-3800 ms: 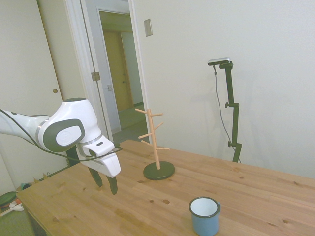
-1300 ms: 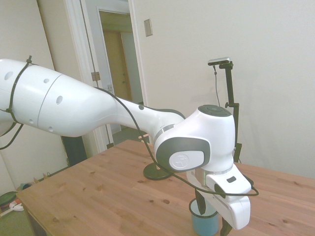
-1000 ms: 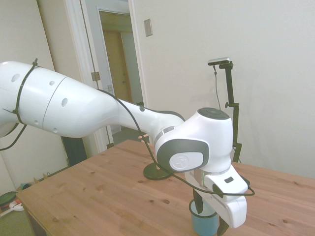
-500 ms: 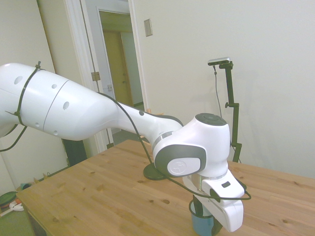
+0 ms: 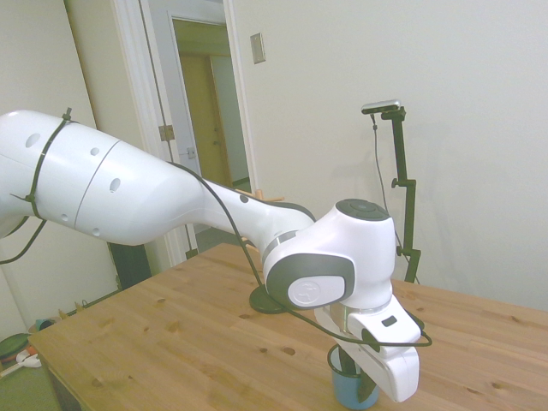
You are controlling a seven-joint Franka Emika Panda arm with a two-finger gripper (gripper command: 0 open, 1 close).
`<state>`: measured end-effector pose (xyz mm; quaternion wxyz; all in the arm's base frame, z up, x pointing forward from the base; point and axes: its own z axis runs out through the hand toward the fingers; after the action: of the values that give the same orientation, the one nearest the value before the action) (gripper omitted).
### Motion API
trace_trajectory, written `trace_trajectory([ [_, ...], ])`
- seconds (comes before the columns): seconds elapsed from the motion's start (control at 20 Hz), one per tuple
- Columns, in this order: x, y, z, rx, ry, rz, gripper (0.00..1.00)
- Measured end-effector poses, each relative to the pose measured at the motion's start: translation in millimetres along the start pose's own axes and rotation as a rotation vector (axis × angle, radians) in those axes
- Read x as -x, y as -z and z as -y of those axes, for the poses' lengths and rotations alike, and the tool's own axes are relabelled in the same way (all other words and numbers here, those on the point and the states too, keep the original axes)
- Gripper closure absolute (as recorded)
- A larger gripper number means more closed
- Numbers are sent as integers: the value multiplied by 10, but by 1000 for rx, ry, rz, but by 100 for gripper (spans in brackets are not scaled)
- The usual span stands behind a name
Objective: Hang the mug
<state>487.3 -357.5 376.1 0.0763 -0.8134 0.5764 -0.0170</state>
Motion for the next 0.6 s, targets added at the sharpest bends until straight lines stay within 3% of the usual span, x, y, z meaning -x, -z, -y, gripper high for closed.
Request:
trace_trajectory([
  [0.6,26,26,-21,-6,2,-4,100],
])
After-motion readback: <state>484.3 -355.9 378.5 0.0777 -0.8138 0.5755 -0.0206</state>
